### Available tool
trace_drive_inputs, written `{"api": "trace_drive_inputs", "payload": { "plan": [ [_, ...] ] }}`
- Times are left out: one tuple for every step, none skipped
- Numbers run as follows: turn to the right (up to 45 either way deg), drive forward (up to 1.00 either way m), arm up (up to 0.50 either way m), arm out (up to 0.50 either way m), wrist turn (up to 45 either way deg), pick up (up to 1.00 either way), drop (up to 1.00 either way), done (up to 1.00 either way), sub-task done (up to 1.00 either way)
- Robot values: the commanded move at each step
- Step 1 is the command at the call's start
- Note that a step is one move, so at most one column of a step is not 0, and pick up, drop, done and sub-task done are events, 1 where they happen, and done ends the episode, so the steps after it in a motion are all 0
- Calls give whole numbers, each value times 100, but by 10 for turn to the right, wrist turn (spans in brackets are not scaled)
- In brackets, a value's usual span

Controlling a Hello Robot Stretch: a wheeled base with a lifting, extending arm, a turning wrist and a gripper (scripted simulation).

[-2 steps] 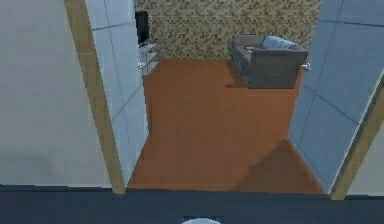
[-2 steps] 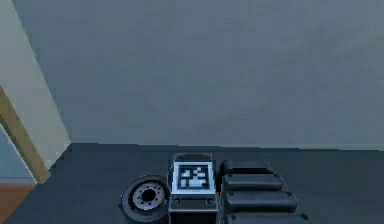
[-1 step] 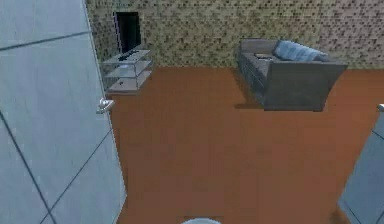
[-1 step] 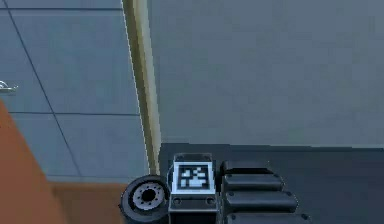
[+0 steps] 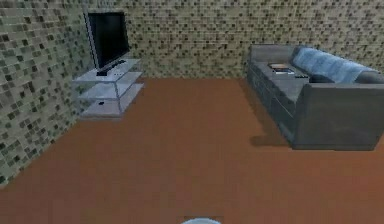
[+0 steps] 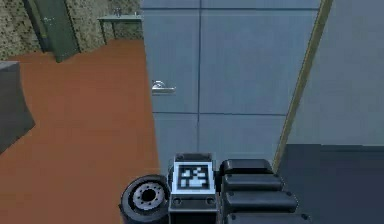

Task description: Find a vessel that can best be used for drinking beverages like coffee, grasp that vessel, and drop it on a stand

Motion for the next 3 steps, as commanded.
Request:
{"api": "trace_drive_inputs", "payload": {
  "plan": [
    [60, 0, 0, 0, 0, 0, 0, 0, 0],
    [0, 55, 0, 0, 0, 0, 0, 0, 0],
    [-150, 0, 0, 0, 0, 0, 0, 0, 0]
  ]
}}
